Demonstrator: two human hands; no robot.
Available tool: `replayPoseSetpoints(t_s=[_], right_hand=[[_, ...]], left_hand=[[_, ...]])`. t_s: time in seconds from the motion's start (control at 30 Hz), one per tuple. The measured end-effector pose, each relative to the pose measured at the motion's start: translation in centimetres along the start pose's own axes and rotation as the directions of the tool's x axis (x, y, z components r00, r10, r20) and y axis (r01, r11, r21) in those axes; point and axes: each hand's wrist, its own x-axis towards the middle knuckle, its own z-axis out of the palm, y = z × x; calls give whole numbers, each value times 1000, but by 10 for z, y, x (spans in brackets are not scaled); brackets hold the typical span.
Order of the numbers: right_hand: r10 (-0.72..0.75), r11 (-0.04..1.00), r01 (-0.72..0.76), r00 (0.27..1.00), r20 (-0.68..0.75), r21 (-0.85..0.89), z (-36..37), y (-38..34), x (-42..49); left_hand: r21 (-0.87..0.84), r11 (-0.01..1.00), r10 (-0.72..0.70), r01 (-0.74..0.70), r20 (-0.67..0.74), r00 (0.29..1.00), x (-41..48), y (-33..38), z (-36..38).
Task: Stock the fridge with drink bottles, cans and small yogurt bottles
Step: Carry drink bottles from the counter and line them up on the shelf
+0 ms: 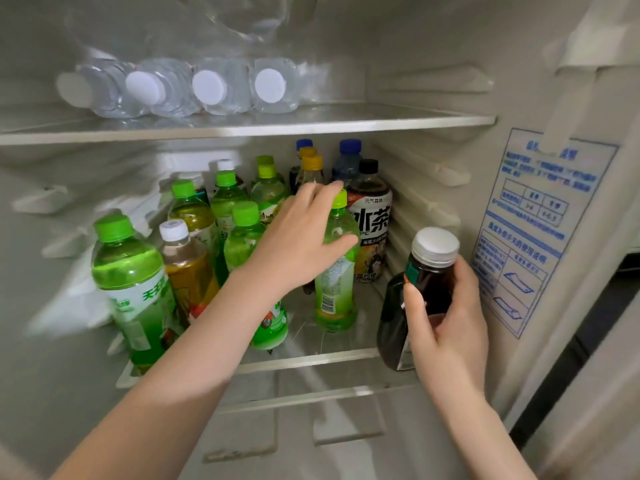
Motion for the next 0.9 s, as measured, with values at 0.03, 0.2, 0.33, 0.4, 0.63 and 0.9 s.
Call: replayPoseSetpoints(t_s=[0.03,0.2,0.33,0.4,0.63,0.9], right_hand=[[-2,1000,2,1000,-5,3,-1,1,-1],[24,999,-24,1000,-16,24,-7,4,-9],[28,1000,-27,999,-26,16,-9,2,-12],[24,1000,-24,1000,-19,18,-9,1,-12],[28,1000,-28,999,-34,6,-6,2,-13],[-27,1000,26,999,-32,-8,-8,0,-13]], left_hand=[[27,1000,-13,12,25,1000,5,-1,3],[-136,990,34,-26,59,998,20,-12,3],[-443,896,76,15,186,980,29,-17,1],[-540,841,88,44,216,972,36,-19,3],[-483,874,189,-53,238,953,47,-11,9],[-436,895,226,-94,261,939,66,3,17]])
